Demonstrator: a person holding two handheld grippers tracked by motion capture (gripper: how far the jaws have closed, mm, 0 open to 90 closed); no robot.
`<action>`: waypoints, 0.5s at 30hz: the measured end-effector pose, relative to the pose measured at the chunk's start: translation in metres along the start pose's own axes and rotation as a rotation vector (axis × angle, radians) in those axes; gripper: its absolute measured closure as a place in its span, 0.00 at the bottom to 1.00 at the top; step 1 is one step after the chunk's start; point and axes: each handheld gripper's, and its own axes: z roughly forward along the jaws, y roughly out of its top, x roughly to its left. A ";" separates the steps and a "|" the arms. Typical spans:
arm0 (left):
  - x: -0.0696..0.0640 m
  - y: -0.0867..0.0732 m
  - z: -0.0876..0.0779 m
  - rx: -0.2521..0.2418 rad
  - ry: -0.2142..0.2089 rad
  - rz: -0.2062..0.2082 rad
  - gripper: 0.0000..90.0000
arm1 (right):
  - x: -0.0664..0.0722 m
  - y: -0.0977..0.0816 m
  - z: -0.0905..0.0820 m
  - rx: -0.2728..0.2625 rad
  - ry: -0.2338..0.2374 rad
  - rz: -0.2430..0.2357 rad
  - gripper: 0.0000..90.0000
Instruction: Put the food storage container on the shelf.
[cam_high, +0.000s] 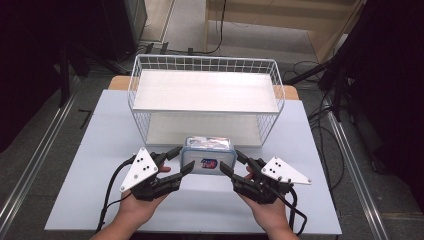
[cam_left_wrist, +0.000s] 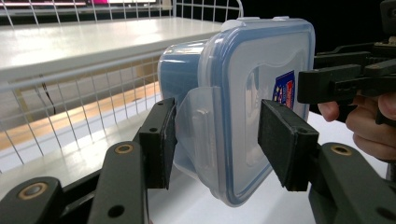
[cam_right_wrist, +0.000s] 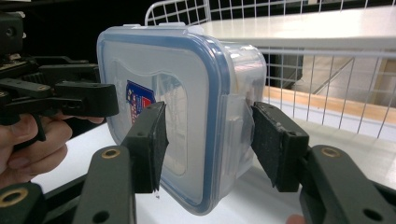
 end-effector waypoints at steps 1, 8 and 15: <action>0.001 0.003 0.000 -0.011 0.000 0.004 0.54 | 0.000 0.004 0.000 -0.007 -0.001 -0.008 0.53; 0.004 0.014 0.000 -0.047 0.006 0.008 0.54 | 0.001 0.021 0.002 -0.041 0.000 -0.035 0.53; 0.008 0.023 0.002 -0.077 0.008 0.018 0.54 | -0.001 0.032 0.004 -0.067 0.000 -0.047 0.53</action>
